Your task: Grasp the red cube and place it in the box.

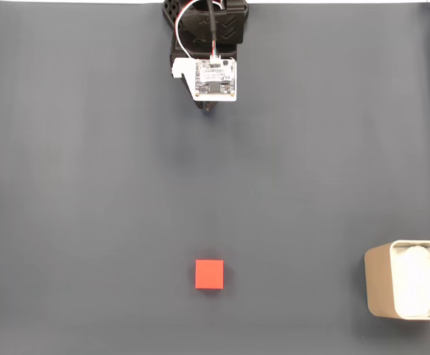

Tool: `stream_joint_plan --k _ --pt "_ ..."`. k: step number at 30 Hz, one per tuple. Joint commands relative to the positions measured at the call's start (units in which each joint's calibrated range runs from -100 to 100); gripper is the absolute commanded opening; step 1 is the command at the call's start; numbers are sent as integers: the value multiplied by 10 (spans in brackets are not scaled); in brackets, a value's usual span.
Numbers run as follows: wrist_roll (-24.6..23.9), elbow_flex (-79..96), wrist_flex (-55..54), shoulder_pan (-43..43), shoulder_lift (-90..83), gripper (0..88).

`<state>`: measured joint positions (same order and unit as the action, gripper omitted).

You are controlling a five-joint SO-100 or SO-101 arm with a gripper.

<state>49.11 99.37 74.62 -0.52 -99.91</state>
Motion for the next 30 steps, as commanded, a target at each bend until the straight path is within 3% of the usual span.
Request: stream_joint_plan --k 1,20,30 --pt "3 5 13 1 0 0" --pt "27 -16 -137 -1 4 0" --pt "36 -134 -229 7 86 0"
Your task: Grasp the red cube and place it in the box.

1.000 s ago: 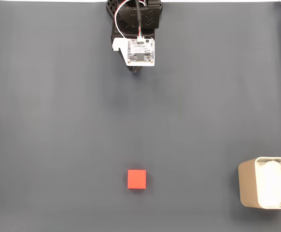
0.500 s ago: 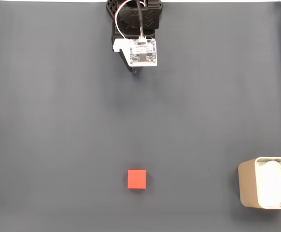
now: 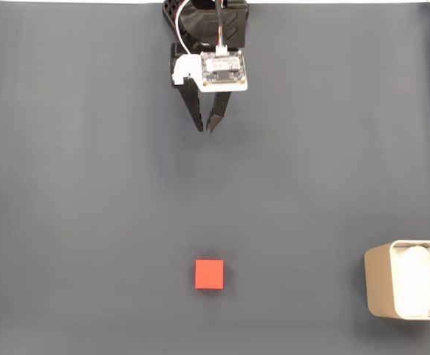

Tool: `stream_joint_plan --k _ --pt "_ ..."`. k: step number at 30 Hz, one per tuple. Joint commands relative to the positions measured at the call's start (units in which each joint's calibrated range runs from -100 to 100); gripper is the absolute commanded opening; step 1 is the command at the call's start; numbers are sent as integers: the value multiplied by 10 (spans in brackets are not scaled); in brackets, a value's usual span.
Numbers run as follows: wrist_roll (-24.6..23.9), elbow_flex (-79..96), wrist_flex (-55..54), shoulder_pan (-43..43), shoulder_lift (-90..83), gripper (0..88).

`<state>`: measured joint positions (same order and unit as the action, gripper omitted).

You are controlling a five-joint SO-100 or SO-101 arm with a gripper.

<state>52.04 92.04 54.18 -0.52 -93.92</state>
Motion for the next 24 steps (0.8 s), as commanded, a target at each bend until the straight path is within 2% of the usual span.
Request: stream_joint_plan --k 1,12,24 --pt "6 -76 -27 9 38 0" --pt "-4 -348 -20 12 258 5" --pt "-14 -590 51 8 439 0"
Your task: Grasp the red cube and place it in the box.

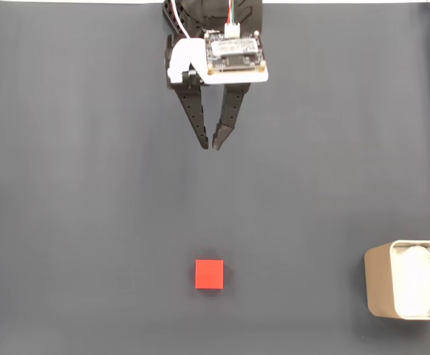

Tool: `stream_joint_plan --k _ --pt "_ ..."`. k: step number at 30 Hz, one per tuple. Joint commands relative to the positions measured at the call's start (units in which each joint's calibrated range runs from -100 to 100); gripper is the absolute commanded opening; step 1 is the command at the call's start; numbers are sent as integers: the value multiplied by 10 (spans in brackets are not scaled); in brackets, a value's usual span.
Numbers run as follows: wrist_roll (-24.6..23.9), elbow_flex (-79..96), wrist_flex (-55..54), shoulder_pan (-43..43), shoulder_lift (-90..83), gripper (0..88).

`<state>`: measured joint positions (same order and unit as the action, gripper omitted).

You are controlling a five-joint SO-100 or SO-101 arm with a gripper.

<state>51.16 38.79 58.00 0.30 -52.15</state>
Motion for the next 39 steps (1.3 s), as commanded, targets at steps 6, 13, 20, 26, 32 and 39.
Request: stream_joint_plan --k 6,13,20,26,32,39 --pt "-10 -102 24 -2 60 0" --pt "-14 -137 34 -6 93 0" --pt "-14 -145 34 -9 101 0" --pt "-14 -152 35 -9 108 0" --pt "-14 -176 35 -12 139 0" --pt "-13 -224 35 -13 212 2"
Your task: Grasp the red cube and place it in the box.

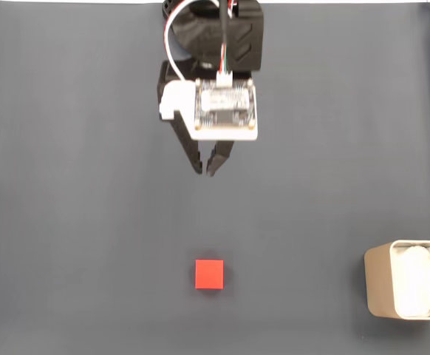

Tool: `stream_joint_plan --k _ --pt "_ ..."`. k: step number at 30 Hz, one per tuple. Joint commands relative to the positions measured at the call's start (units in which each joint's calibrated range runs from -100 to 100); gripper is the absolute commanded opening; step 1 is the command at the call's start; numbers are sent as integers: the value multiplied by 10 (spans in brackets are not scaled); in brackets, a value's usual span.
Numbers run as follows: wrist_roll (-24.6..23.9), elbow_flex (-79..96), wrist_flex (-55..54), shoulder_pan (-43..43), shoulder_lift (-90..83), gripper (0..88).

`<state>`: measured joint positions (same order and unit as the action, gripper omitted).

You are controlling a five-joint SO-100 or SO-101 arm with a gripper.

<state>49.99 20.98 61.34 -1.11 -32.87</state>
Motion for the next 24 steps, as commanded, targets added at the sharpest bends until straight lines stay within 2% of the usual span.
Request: stream_joint_plan --k 1,6,13,20,24 --pt "-2 -53 1 1 31 2" --pt "-2 -87 0 2 90 3" --pt "-14 -129 -30 0 174 53" --pt "-4 -141 -58 0 229 54" --pt "-4 -163 -58 0 266 88"
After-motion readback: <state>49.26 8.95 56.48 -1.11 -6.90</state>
